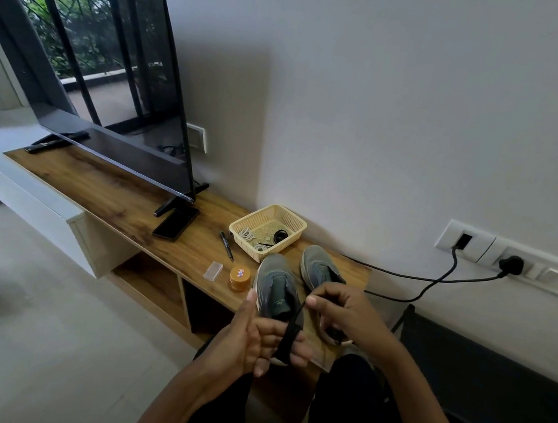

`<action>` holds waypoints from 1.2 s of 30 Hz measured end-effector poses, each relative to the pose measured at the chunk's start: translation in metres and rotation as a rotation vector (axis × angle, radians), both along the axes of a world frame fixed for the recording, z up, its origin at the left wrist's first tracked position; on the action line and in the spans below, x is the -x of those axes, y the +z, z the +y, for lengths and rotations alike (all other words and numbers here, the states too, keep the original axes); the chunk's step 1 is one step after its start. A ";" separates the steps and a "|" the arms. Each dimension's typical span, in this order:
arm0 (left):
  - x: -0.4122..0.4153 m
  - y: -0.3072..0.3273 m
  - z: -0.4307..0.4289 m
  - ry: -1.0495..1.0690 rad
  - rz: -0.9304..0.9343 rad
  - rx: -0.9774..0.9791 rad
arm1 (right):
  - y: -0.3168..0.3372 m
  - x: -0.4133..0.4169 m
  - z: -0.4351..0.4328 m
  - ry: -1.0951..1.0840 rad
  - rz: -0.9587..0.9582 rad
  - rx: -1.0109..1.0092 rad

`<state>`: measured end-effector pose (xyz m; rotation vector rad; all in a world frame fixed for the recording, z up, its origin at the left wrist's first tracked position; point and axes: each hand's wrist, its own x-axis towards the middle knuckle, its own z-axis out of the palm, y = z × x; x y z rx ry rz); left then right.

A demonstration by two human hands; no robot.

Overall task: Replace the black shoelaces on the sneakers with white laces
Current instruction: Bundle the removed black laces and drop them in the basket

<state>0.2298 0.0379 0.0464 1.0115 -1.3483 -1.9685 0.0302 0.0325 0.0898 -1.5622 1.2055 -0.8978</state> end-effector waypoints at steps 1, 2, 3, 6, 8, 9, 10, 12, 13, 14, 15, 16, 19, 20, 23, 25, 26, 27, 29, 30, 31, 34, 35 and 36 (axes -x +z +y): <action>0.001 0.001 -0.001 0.010 0.053 -0.007 | -0.009 -0.001 0.001 -0.011 -0.014 -0.031; 0.001 0.000 -0.002 0.030 0.092 -0.010 | -0.019 -0.003 0.003 -0.018 -0.021 -0.067; 0.002 0.000 -0.002 0.046 0.139 -0.021 | -0.029 -0.006 0.008 -0.016 -0.017 -0.102; 0.004 -0.002 -0.003 0.090 0.267 -0.088 | -0.053 -0.016 0.023 0.056 0.037 -0.184; 0.004 -0.008 -0.005 0.134 0.268 -0.103 | -0.059 -0.022 0.031 0.153 0.062 -0.195; 0.003 -0.013 -0.006 0.149 0.228 -0.095 | -0.059 -0.023 0.033 0.193 0.072 -0.200; 0.001 -0.020 -0.009 0.155 0.162 -0.080 | -0.055 -0.022 0.035 0.222 0.083 -0.210; -0.002 -0.029 -0.011 0.126 -0.029 -0.024 | -0.042 -0.015 0.034 0.255 0.122 -0.208; -0.004 -0.031 -0.012 0.099 -0.128 0.015 | -0.033 -0.011 0.032 0.259 0.129 -0.186; -0.004 -0.033 -0.012 0.074 -0.197 0.041 | -0.022 -0.007 0.030 0.255 0.115 -0.154; -0.005 -0.032 -0.011 0.053 -0.238 0.051 | -0.012 -0.004 0.028 0.236 0.089 -0.117; -0.006 -0.030 -0.010 0.024 -0.253 0.052 | -0.004 -0.001 0.024 0.203 0.065 -0.081; -0.006 -0.016 -0.004 -0.046 -0.143 0.051 | 0.006 0.006 0.013 0.084 0.014 -0.027; -0.006 -0.012 -0.002 -0.048 -0.079 0.036 | 0.005 0.005 0.010 0.055 -0.015 -0.028; -0.002 -0.003 -0.001 0.001 0.141 -0.043 | -0.010 0.000 0.009 -0.008 -0.099 -0.077; 0.001 0.002 -0.001 0.074 0.286 -0.120 | -0.027 -0.005 0.014 -0.029 -0.103 -0.126; 0.002 0.003 -0.002 0.105 0.332 -0.144 | -0.035 -0.008 0.017 -0.028 -0.099 -0.151; 0.003 0.004 -0.002 0.123 0.364 -0.155 | -0.041 -0.011 0.021 -0.020 -0.094 -0.177; 0.004 -0.002 -0.003 0.161 0.378 -0.170 | -0.047 -0.015 0.029 0.030 -0.040 -0.228; 0.005 -0.005 -0.005 0.177 0.361 -0.166 | -0.048 -0.016 0.031 0.073 0.020 -0.243; 0.006 -0.009 -0.006 0.193 0.327 -0.155 | -0.048 -0.015 0.034 0.124 0.083 -0.252; 0.004 -0.023 -0.011 0.198 0.087 -0.062 | -0.039 -0.011 0.039 0.240 0.154 -0.271; 0.004 -0.024 -0.011 0.193 -0.001 -0.029 | -0.032 -0.008 0.040 0.255 0.141 -0.262; 0.003 -0.027 -0.011 0.177 -0.067 -0.004 | -0.024 -0.006 0.040 0.256 0.122 -0.239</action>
